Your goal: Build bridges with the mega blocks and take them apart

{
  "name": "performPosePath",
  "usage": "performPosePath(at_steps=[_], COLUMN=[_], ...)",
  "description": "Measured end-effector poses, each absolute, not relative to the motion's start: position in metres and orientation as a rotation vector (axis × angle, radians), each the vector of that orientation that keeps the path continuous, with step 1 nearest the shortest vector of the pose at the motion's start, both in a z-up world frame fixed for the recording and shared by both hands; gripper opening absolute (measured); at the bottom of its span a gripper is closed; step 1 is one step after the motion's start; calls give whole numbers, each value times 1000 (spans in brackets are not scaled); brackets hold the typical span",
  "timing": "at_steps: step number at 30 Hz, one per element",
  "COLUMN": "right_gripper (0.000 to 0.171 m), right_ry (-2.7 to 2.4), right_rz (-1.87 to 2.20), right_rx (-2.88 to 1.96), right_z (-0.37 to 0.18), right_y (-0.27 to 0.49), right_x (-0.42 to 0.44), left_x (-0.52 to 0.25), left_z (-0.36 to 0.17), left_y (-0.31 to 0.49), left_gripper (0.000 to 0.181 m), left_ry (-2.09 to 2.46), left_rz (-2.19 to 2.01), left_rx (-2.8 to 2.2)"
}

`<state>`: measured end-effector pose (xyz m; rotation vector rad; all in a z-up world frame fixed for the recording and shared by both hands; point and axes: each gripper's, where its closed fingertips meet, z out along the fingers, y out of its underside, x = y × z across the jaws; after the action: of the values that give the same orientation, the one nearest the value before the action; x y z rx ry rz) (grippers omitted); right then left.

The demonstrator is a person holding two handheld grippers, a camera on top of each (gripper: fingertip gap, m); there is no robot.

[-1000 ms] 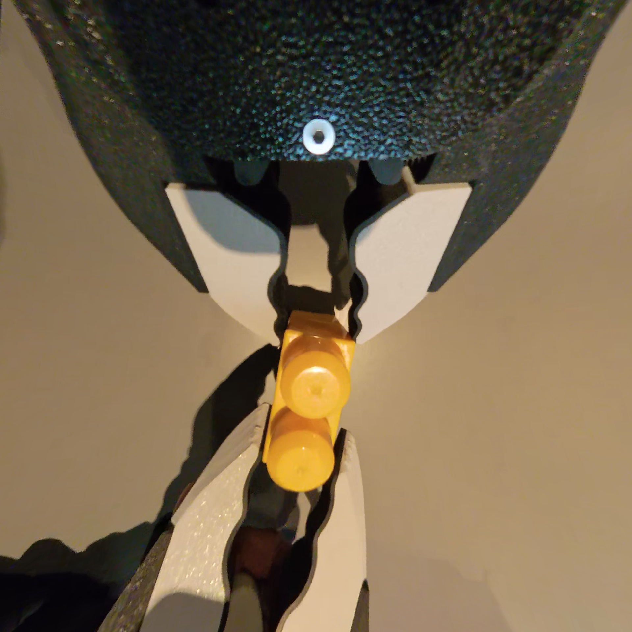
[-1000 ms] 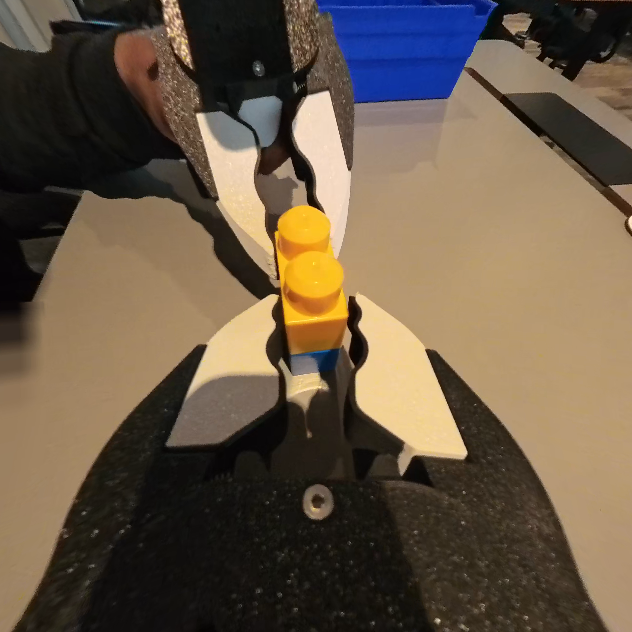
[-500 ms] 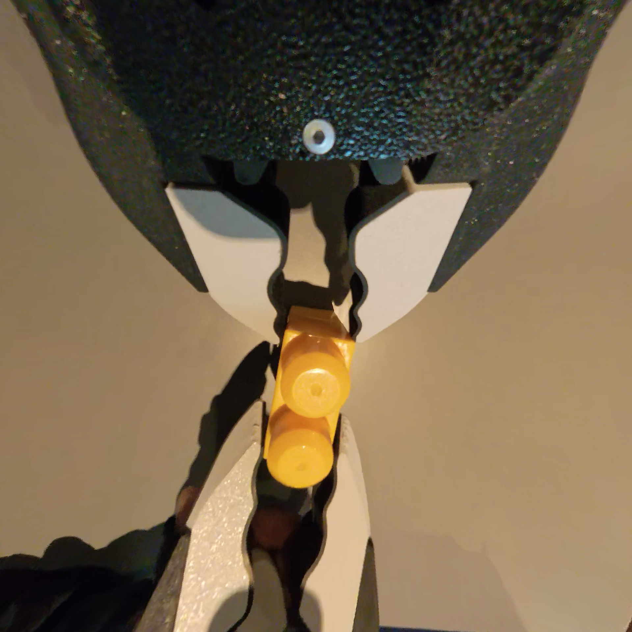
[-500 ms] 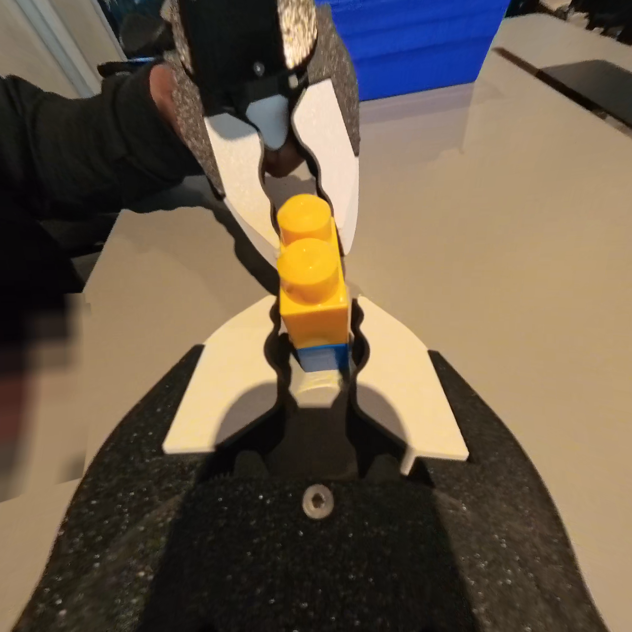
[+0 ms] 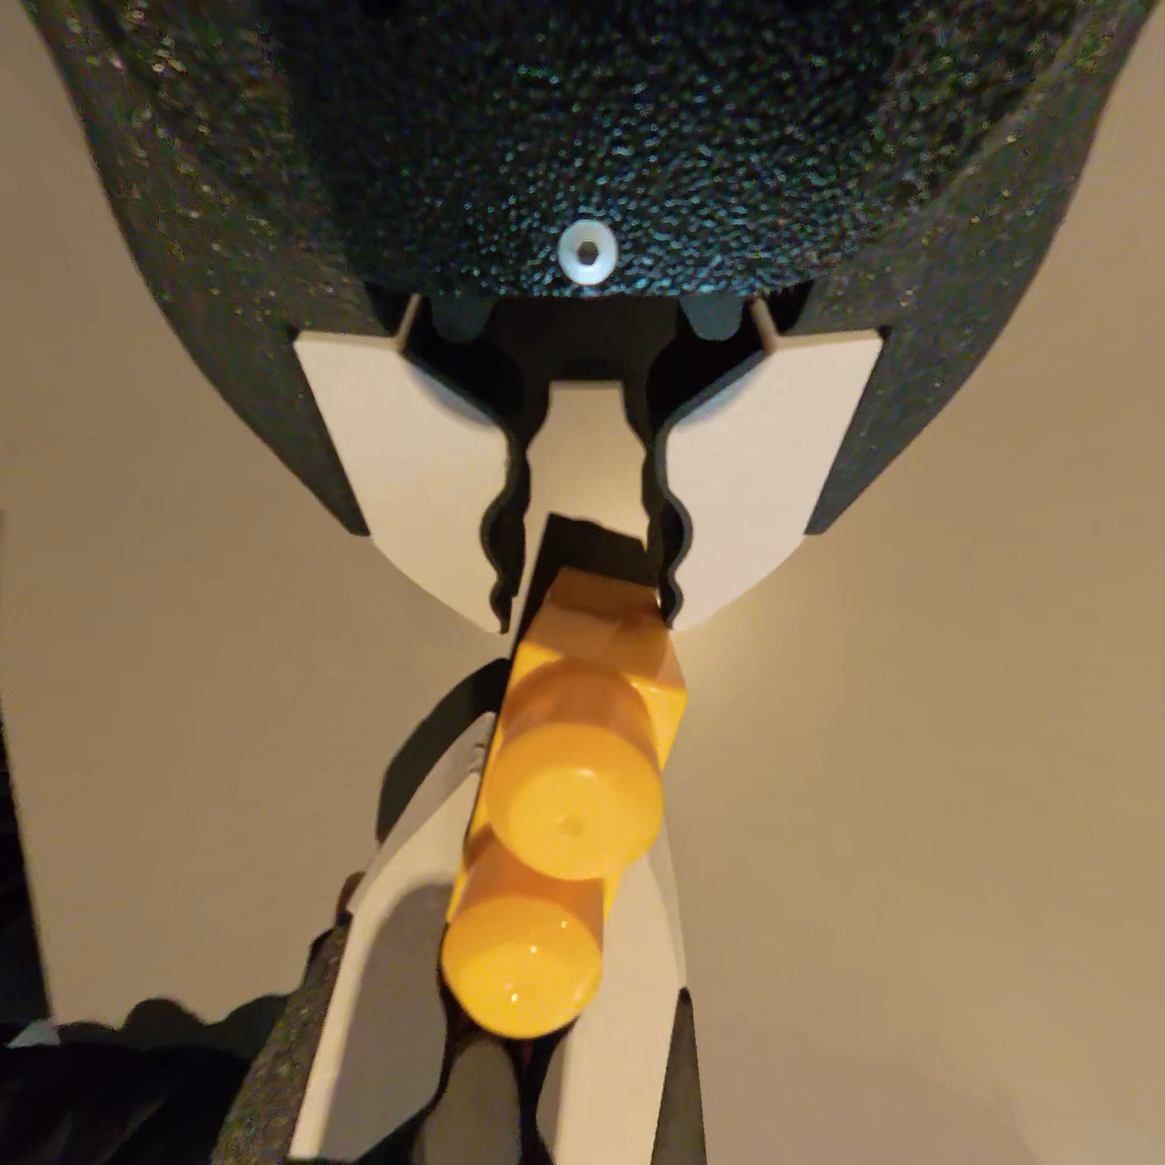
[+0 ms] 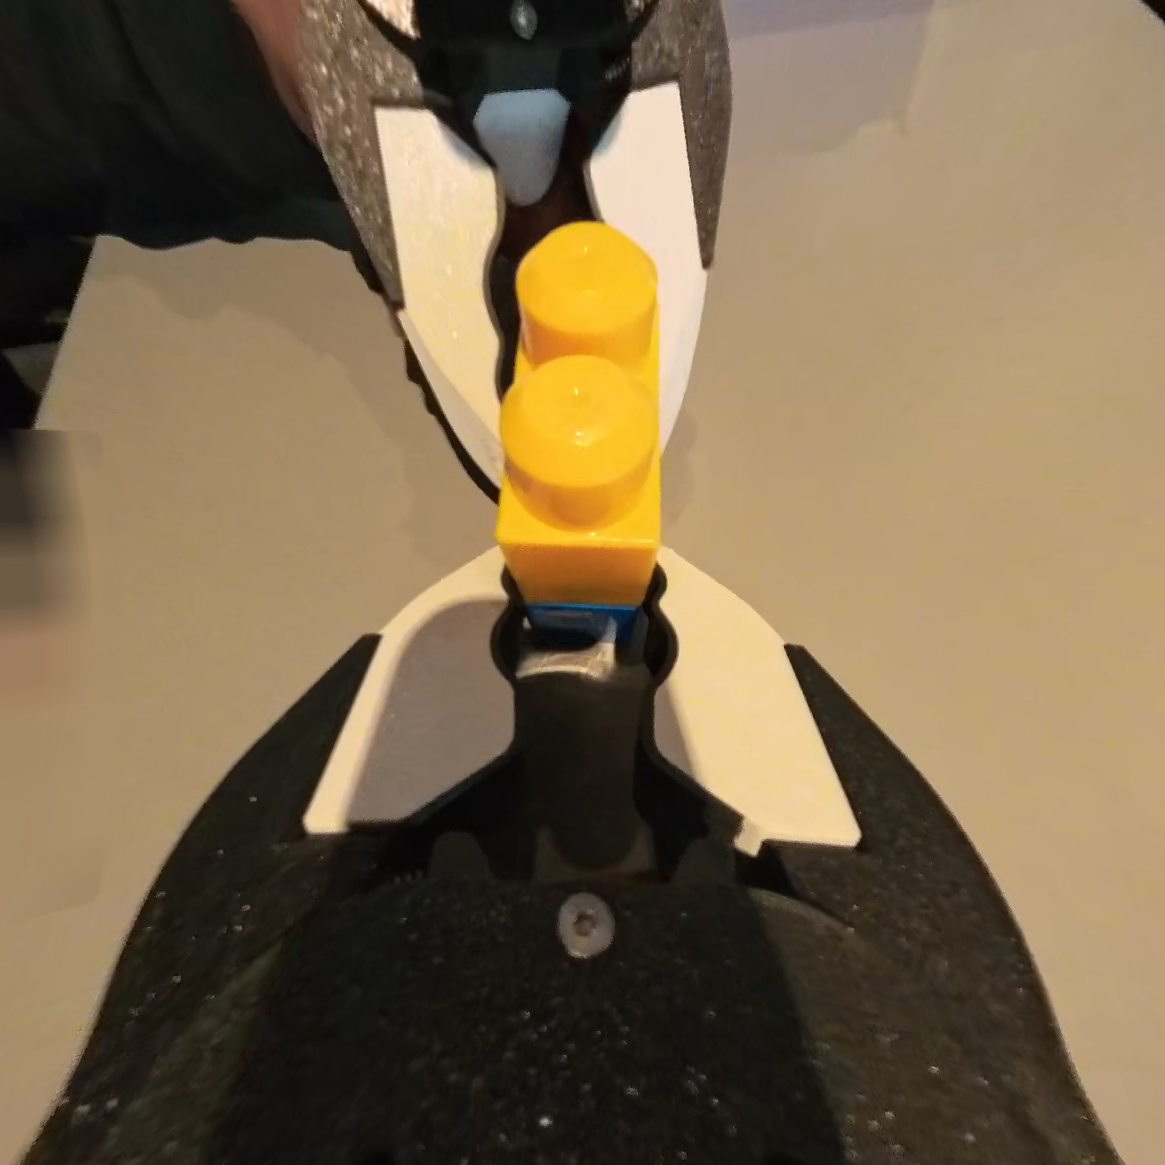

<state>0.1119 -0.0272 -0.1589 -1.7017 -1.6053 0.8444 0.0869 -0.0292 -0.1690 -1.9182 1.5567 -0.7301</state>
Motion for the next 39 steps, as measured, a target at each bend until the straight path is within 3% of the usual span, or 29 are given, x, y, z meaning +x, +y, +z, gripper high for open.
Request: performPosePath(at_steps=[2,22,29,33,39], right_gripper=[37,38,39,60,66], right_ry=[-1604,-1526,-1527,-1520,-1497], right_rz=[839,776,803,839,863], right_rx=[-1705,-1769,-1766,-1746,-1659], right_z=[-159,-161,-160,-156,-145], right_y=[-27,-17,-17,-18,-19], right_x=[112,112,112,113,111], left_x=[88,88,88,79,69], left_z=[-174,-176,-175,-175,-156], left_y=[-25,-18,-17,-20,-24], left_gripper=[37,38,38,37,37], left_ry=[1558,1480,1486,1529,1507], left_rz=[-669,-412,-517,-545,-664], left_rx=[-1922,-1959,-1929,-1912,-1847])
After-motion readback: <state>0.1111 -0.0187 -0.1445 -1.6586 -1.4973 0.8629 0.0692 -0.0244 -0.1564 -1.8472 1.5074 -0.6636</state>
